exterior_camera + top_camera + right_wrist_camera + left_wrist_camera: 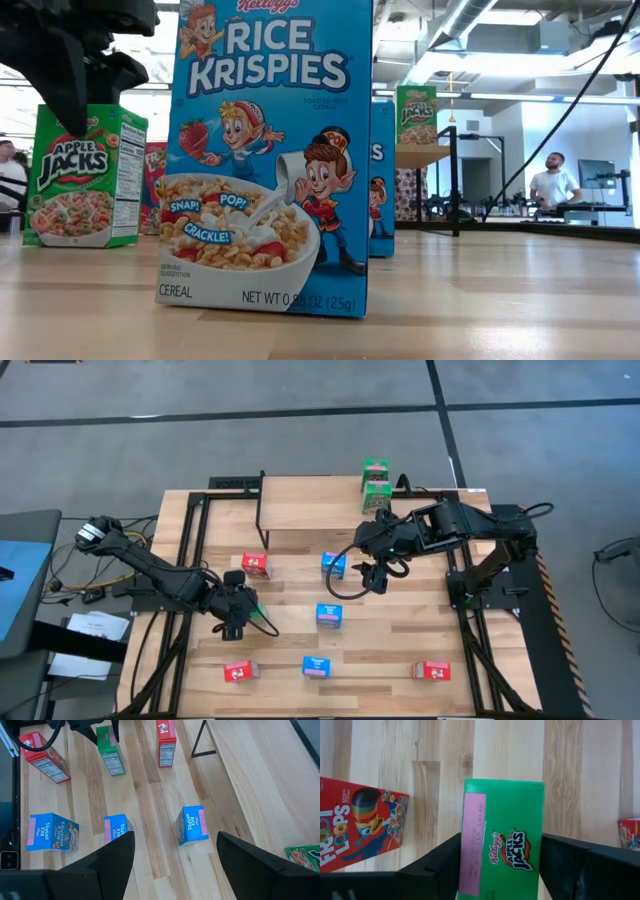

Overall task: Stack cereal on shelf
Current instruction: Put the green cereal box on the shelf aligned with the other green cereal box

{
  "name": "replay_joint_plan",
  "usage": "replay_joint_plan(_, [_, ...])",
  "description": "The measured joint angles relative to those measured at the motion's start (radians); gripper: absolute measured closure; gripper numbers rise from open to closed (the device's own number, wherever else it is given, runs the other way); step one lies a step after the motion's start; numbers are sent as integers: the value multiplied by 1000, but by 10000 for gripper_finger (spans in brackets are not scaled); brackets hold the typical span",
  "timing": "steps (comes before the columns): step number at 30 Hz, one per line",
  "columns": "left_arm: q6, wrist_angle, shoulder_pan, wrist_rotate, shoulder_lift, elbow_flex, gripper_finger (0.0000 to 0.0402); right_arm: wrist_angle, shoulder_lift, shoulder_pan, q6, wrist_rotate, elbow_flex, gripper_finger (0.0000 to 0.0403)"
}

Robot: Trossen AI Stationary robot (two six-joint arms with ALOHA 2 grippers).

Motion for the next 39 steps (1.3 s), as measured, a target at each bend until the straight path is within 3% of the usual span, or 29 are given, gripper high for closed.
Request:
replay_joint_plan(6, [10,4,0,26,0,0,223,0,0,0,0,0,0,97])
replay_joint_plan(24, [16,104,0,59,-1,5,217,0,0,50,0,1,0,97])
replay_joint_plan(39, [93,45,0,3,-1,183,216,-1,0,185,69,115,0,97])
